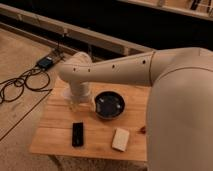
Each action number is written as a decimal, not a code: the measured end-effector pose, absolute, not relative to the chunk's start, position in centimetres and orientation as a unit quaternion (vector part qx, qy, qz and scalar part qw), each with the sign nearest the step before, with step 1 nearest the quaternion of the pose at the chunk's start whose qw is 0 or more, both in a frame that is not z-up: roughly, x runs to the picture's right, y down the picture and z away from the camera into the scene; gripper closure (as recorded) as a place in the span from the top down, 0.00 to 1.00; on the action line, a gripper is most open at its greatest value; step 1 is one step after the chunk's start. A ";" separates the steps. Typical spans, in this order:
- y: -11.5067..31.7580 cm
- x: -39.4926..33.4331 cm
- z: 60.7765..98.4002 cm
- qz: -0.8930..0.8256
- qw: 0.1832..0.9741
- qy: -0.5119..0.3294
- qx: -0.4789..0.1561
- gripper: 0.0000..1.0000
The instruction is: Place the pepper in the ceramic bowl
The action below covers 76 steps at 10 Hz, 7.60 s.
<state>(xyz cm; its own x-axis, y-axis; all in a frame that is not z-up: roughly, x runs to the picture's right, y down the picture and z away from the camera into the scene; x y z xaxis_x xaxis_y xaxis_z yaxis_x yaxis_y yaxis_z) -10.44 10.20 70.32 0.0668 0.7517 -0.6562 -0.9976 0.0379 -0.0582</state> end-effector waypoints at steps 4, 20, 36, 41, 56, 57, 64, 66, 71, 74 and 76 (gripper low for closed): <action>10.2 -10.4 70.3 0.642 0.681 0.234 -0.263 0.65; 10.2 -10.4 70.3 0.642 0.681 0.234 -0.263 0.65; 10.2 -10.4 70.3 0.642 0.681 0.234 -0.263 0.65; 9.1 -6.4 71.9 0.654 0.675 0.251 -0.231 0.65; 11.5 11.0 77.4 0.833 0.464 0.275 -0.122 0.65; 12.2 12.0 77.4 0.834 0.460 0.277 -0.126 0.65; 14.9 18.2 77.8 0.824 0.448 0.313 -0.151 0.65; 15.2 19.5 78.1 0.826 0.439 0.320 -0.149 0.65; 16.9 22.7 79.5 0.845 0.408 0.319 -0.133 0.65; 18.4 23.8 79.6 0.855 0.398 0.310 -0.125 0.65; 20.0 24.1 79.7 0.860 0.387 0.308 -0.125 0.65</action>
